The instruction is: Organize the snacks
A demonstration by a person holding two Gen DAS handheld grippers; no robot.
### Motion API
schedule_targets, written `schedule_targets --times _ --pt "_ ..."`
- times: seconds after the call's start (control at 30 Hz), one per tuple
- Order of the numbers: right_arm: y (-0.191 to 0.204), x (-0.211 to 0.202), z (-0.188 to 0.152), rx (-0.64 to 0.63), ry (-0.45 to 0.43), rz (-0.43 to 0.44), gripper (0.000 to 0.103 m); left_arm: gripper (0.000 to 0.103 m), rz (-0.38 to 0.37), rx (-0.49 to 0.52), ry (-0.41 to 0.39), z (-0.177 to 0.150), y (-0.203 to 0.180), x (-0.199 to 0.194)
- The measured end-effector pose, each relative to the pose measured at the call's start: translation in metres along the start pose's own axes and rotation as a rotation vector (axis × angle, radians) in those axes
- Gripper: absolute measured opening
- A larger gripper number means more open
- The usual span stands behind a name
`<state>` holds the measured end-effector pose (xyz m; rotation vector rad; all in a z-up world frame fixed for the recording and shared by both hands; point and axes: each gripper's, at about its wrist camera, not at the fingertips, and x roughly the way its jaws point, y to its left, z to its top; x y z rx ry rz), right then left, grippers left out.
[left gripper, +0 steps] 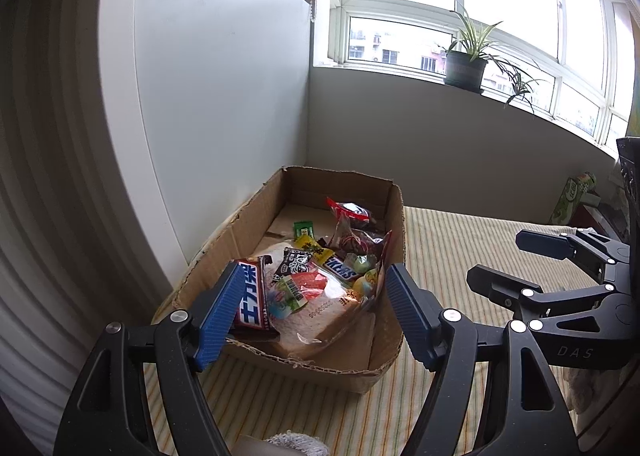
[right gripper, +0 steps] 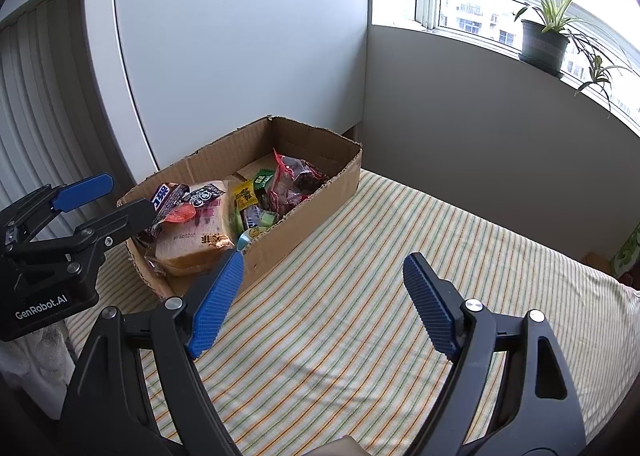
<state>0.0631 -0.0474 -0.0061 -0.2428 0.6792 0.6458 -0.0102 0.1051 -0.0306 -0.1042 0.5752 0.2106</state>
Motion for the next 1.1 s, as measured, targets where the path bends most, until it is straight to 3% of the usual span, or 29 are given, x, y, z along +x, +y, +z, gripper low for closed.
schedule_targets --times 0.1,1.1 --pt "0.0017 0.0009 0.0 -0.005 0.002 0.002 0.084 0.079 0.0 -0.01 -0.002 0.0003 0.0026 -0.0014" --pt "0.0026 0.0023 -0.0043 -0.023 0.015 -0.024 0.085 0.08 0.025 -0.012 0.003 0.0007 0.0014 -0.0006"
